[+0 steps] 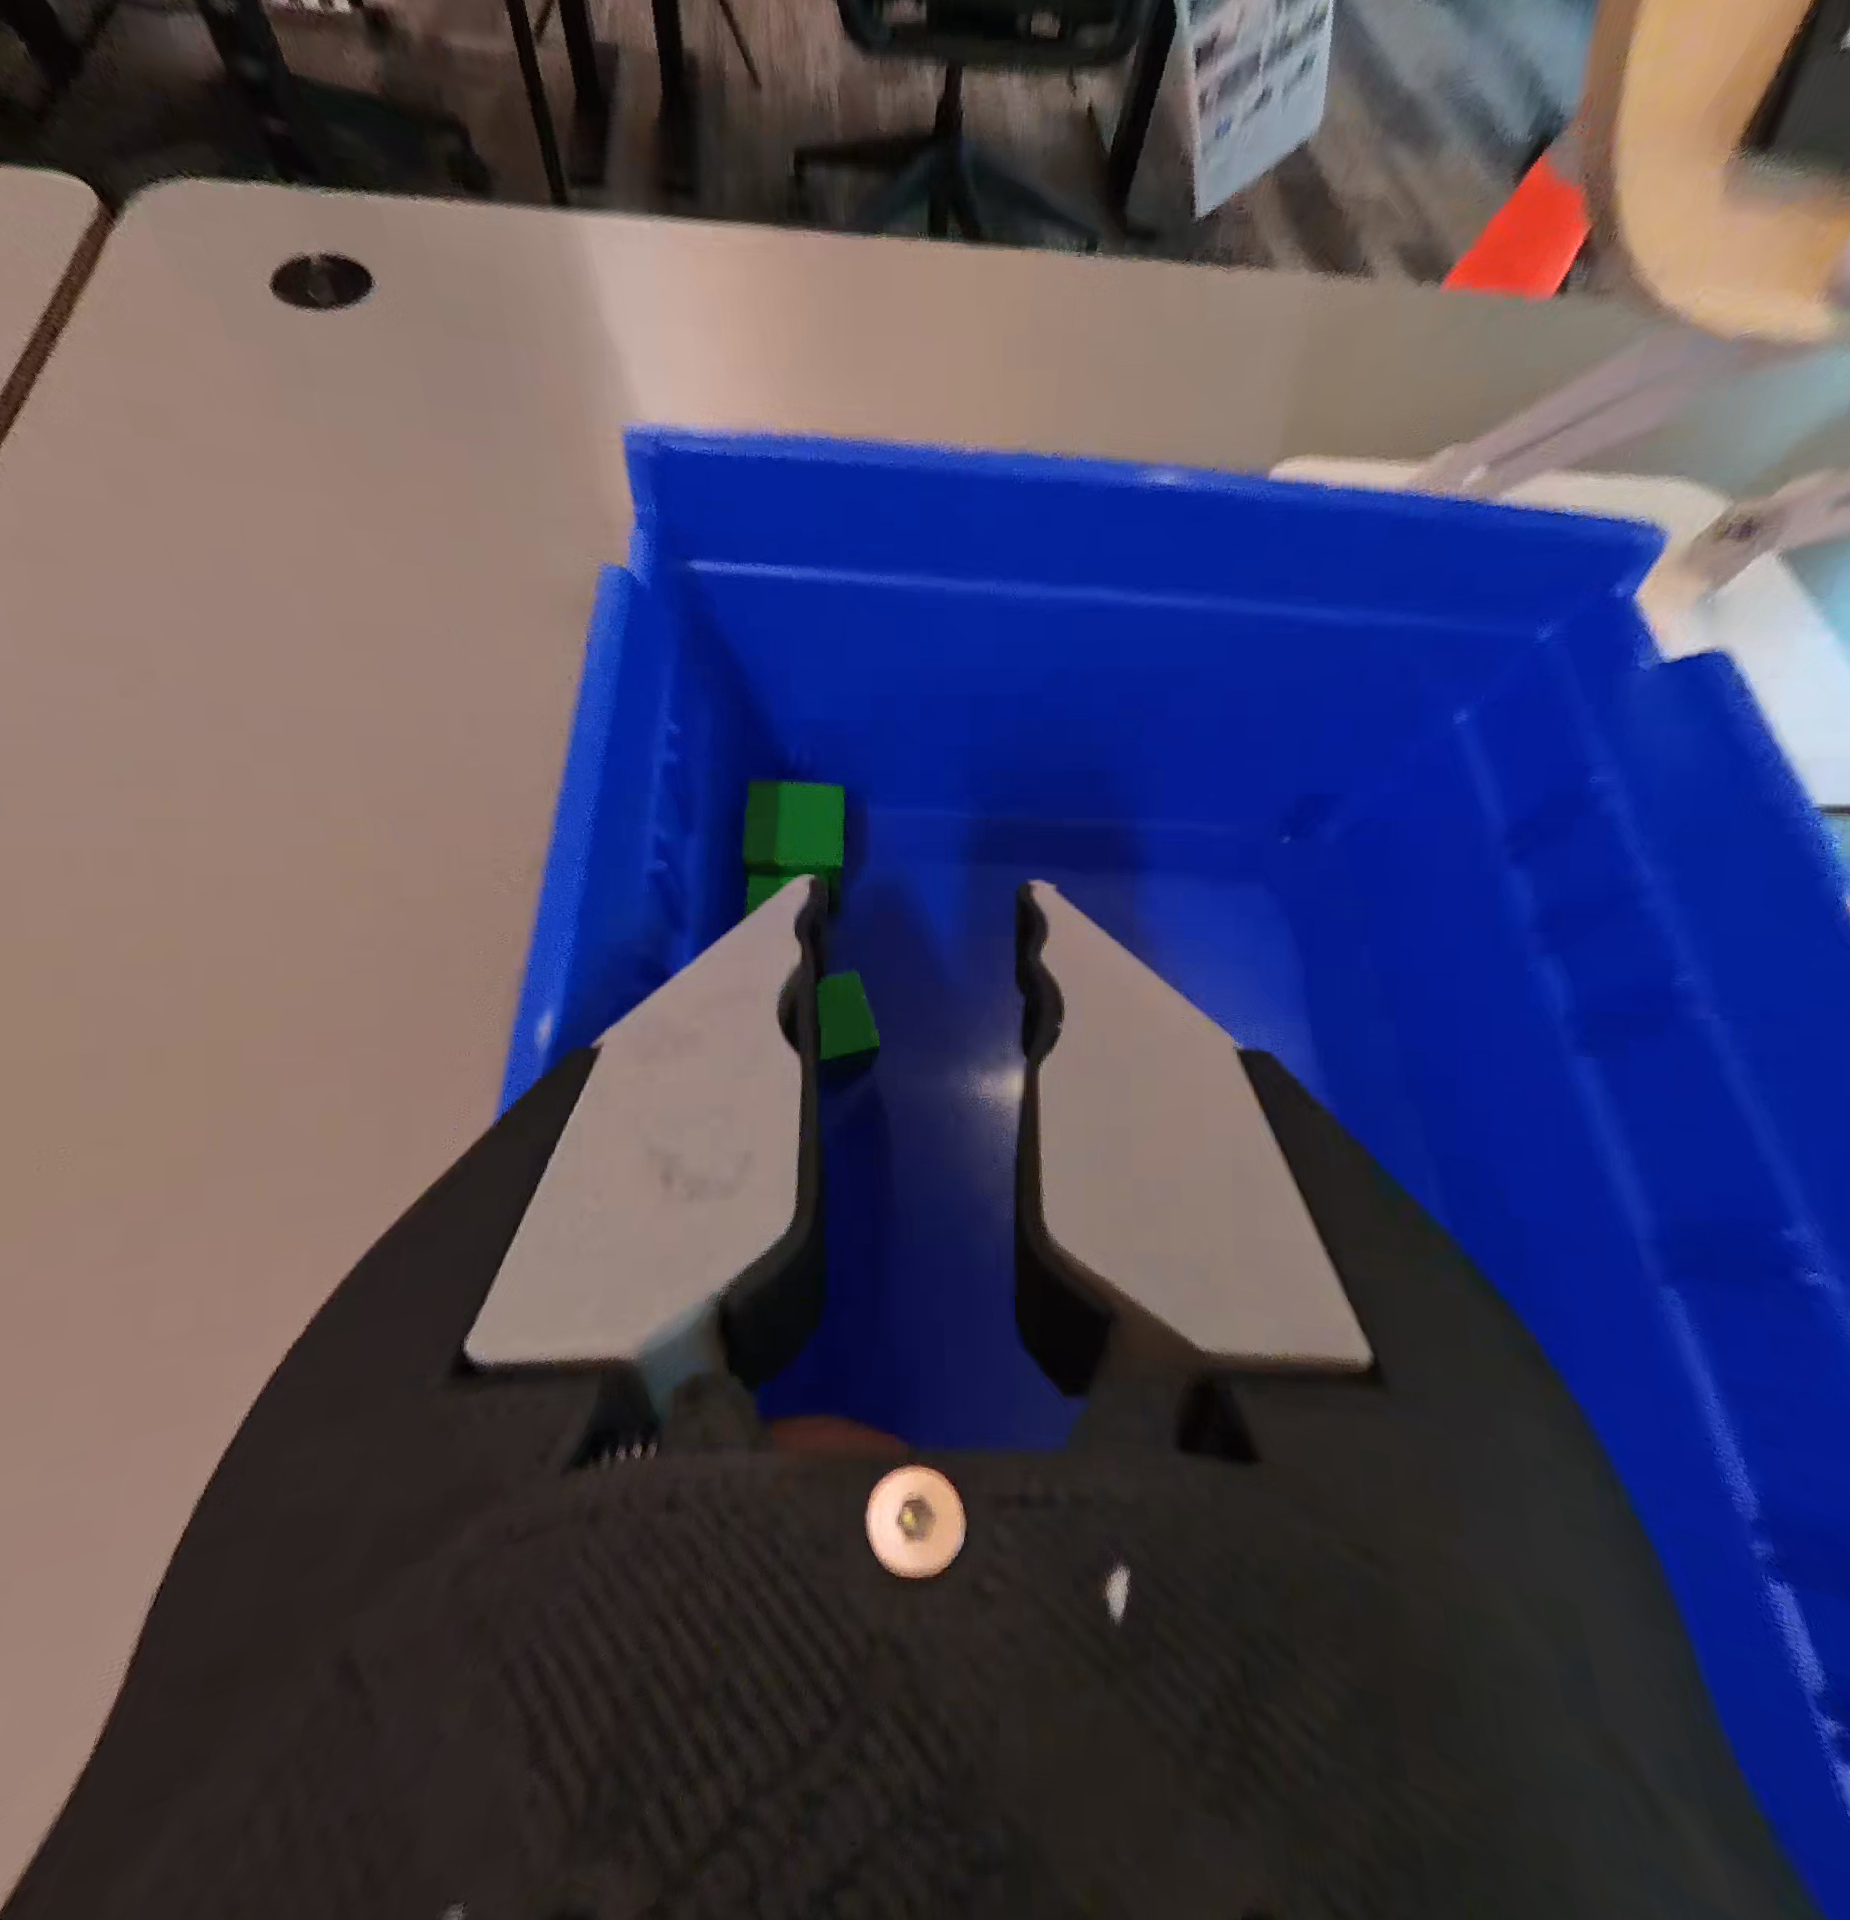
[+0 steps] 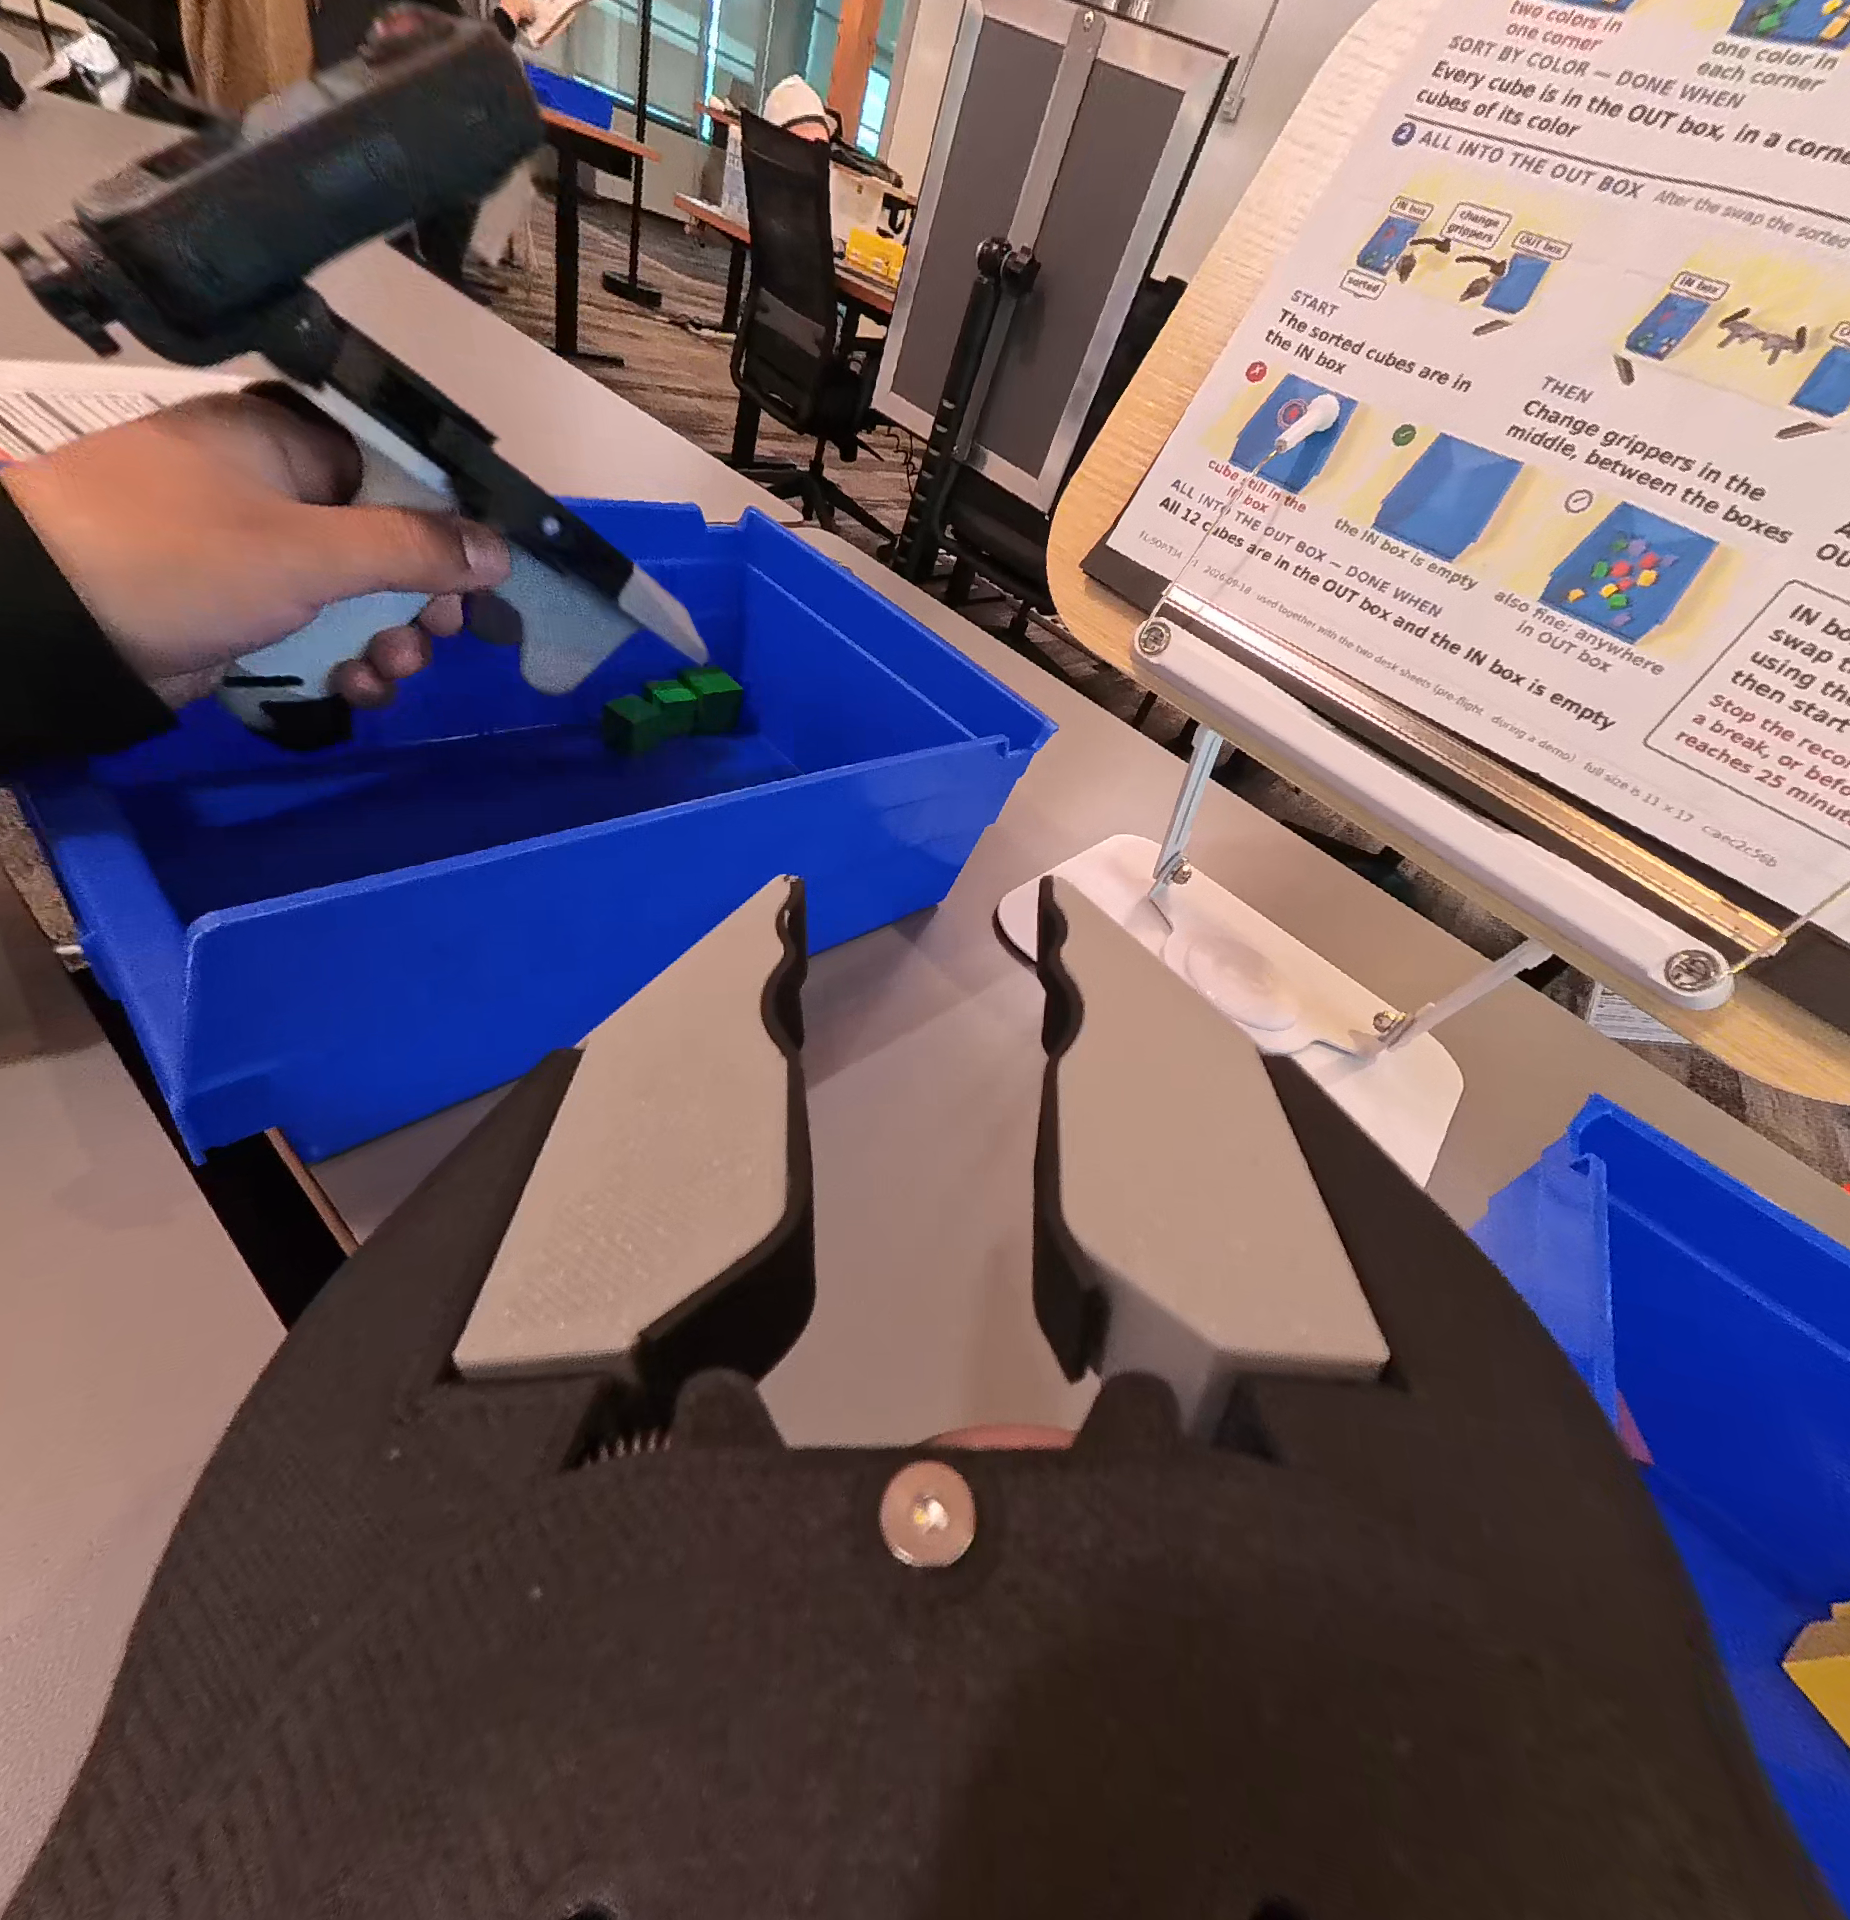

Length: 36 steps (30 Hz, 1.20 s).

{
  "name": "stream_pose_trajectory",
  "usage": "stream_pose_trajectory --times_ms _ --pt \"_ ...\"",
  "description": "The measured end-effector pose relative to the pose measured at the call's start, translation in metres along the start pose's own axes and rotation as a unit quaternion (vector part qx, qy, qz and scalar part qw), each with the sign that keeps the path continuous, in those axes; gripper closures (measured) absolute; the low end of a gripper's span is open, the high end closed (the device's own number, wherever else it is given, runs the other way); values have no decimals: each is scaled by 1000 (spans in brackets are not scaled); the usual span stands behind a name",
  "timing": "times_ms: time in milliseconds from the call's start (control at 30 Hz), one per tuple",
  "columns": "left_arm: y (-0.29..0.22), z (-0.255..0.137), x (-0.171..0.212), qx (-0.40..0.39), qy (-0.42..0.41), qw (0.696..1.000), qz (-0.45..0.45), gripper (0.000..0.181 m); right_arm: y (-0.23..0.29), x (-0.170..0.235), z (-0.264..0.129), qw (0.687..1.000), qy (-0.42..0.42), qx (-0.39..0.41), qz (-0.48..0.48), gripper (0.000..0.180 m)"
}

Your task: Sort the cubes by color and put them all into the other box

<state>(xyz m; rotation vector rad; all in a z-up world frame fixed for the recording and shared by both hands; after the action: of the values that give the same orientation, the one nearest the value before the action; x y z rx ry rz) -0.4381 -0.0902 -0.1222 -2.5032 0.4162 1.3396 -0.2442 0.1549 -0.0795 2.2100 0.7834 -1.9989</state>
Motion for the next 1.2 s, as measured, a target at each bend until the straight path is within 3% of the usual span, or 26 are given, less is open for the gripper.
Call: stream_pose_trajectory --times_ms 1200 --pt "-9 5 5 -13 14 999 49 136 -3 -1 -1 1000 -3 6 5 138"
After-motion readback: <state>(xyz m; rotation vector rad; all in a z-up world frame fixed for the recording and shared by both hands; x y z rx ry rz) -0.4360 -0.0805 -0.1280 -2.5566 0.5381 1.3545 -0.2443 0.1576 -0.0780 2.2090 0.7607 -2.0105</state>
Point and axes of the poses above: each gripper's, where its closed fingertips meet, z out along the fingers, x out of its underside, y = z × x across the jaws, the point moved 9 cm from there along -z, back along the fingers, and after that the axes turned 1 degree about z, right-handed, at the moved point
